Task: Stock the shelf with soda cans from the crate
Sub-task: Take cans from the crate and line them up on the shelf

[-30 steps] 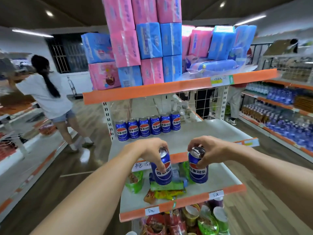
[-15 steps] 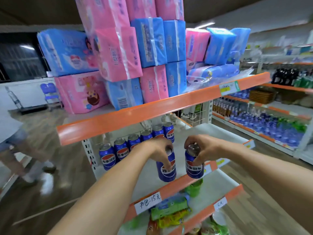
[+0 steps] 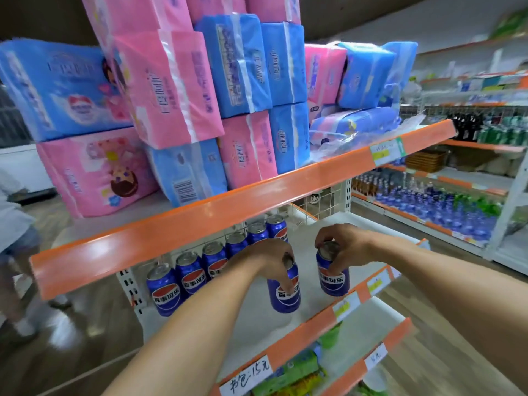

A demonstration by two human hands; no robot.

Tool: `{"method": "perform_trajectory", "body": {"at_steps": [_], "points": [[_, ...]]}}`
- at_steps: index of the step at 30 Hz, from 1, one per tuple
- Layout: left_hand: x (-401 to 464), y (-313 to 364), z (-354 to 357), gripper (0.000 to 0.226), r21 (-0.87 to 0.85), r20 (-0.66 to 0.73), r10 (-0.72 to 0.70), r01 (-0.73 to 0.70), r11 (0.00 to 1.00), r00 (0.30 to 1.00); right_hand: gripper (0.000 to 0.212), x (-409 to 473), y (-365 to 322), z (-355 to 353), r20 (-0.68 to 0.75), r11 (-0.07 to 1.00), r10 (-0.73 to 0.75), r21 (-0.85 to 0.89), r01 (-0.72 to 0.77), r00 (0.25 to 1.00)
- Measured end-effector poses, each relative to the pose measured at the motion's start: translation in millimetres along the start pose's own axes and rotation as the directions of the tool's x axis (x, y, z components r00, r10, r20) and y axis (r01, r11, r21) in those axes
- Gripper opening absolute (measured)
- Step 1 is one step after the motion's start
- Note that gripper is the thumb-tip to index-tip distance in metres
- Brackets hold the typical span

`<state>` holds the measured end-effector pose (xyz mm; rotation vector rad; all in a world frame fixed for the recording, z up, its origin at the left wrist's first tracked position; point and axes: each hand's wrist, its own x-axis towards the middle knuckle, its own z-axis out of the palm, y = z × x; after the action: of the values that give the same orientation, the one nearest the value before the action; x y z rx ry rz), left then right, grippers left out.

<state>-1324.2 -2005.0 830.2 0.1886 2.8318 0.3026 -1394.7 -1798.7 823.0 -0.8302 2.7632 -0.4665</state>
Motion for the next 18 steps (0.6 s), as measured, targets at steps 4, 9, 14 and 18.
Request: {"method": "perform_trajectory", "body": {"at_steps": [4, 9, 14, 18], "points": [[31, 0, -1, 0.065, -0.011, -0.012, 0.021, -0.021, 1.0, 1.0, 0.06, 22, 16, -3, 0.014, 0.999, -0.034, -0.026, 0.035, 0.999], [72, 5, -11, 0.062, 0.051, -0.058, 0.024, -0.021, 0.998, 0.998, 0.058, 54, 41, -16, 0.043, 0.995, -0.097, -0.012, 0.098, 0.994], [115, 9, -24, 0.063, 0.078, -0.093, -0.019, 0.026, 0.997, 0.996, 0.06, 90, 73, -30, 0.087, 0.99, -0.143, 0.014, 0.143, 0.986], [149, 5, -27, 0.064, 0.056, -0.126, -0.112, 0.12, 0.991, 0.986, 0.061, 118, 92, -41, 0.089, 0.982, -0.187, 0.009, 0.187, 0.978]]}}
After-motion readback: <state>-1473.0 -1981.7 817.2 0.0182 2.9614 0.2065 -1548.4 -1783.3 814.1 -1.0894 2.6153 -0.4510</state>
